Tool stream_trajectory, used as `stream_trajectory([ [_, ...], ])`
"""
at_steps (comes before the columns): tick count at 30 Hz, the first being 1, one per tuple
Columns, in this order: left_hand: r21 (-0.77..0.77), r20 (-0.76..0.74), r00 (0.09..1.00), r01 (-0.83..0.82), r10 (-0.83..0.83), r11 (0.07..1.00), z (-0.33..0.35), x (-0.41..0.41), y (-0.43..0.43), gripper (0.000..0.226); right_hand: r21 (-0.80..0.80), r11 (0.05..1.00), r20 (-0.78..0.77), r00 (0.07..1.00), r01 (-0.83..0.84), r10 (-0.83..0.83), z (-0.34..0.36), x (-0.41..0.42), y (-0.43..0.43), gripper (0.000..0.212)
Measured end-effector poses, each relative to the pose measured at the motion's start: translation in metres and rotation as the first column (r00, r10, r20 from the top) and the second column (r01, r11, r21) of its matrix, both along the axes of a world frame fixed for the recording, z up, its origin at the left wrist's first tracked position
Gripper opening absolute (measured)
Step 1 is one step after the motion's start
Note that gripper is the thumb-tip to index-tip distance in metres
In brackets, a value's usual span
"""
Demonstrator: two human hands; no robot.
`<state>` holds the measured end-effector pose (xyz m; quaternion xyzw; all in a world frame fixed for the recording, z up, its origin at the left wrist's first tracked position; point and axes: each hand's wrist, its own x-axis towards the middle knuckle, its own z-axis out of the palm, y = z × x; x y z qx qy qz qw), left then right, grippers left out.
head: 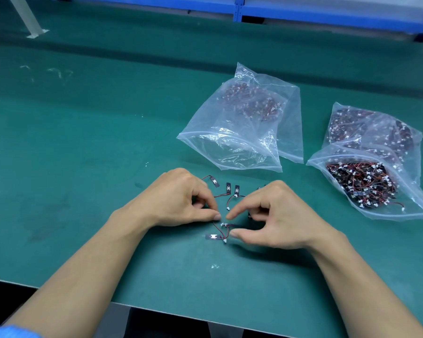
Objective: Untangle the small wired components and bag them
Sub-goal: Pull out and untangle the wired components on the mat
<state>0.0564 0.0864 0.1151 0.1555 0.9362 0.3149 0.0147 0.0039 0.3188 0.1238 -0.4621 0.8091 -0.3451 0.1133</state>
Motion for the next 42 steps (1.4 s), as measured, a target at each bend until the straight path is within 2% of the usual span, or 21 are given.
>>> stream_trajectory([
  [6,-0.015,0.005,1.0,0.019,-0.019,1.0,0.002,0.001,0.002,0.009,0.162,0.987,-0.029,0.999,-0.024,0.029,0.001,0.003,-0.004,0.029],
  [9,-0.011,0.012,0.999,0.041,-0.041,0.999,0.003,0.003,0.001,0.009,0.202,0.979,-0.033,0.999,-0.013,0.02,0.001,0.003,-0.005,0.022],
  [14,-0.007,0.021,0.997,0.069,-0.068,0.998,0.004,0.004,0.002,0.011,0.222,0.975,-0.053,0.999,0.013,-0.001,0.002,0.0,-0.003,0.007],
  [28,0.036,-0.013,1.0,0.026,-0.025,0.999,0.003,0.004,0.001,0.009,0.283,0.959,-0.01,1.0,0.017,-0.015,0.012,-0.006,0.016,0.005],
  [35,0.06,-0.059,0.998,0.027,-0.024,0.998,0.004,0.002,0.001,0.009,0.167,0.986,-0.022,1.0,0.02,-0.017,0.009,0.0,0.007,0.018],
  [38,0.062,-0.063,0.998,0.034,-0.03,0.997,0.004,0.003,0.001,0.007,0.158,0.987,-0.1,0.995,0.007,0.009,0.006,0.006,-0.002,0.015],
  [42,0.057,-0.056,0.998,0.033,-0.029,0.998,0.004,0.003,0.001,0.007,0.077,0.994,-0.159,0.985,0.084,-0.071,0.001,0.004,-0.003,0.014],
])
